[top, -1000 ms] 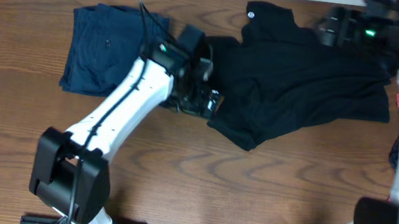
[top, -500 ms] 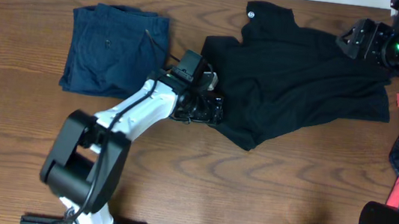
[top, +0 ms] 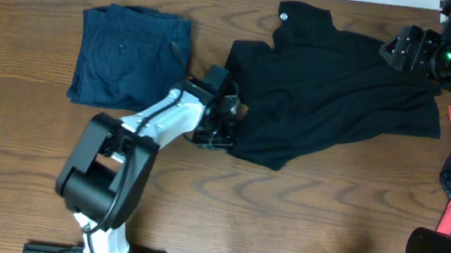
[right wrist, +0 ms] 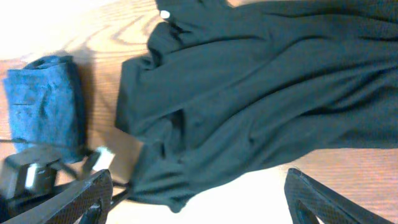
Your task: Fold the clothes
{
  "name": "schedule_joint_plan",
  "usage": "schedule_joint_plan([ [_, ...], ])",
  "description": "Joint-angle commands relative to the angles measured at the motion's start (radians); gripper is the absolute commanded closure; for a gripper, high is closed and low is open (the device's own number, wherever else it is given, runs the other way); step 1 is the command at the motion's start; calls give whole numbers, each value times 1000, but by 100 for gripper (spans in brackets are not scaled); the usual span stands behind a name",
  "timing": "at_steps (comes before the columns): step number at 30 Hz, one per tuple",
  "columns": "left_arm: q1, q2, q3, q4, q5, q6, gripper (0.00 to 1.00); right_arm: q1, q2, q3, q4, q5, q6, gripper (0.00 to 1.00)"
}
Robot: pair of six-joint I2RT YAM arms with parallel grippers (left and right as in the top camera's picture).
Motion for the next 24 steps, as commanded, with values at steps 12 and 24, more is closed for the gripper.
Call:
schedule_joint_plan([
  [12,297,-446,-1,-386,-359,0,94,-16,31,-454,208,132,80,11],
  [24,299,-449,-1,-383,-358,6,94,-94,31,-871,296,121,107,27],
])
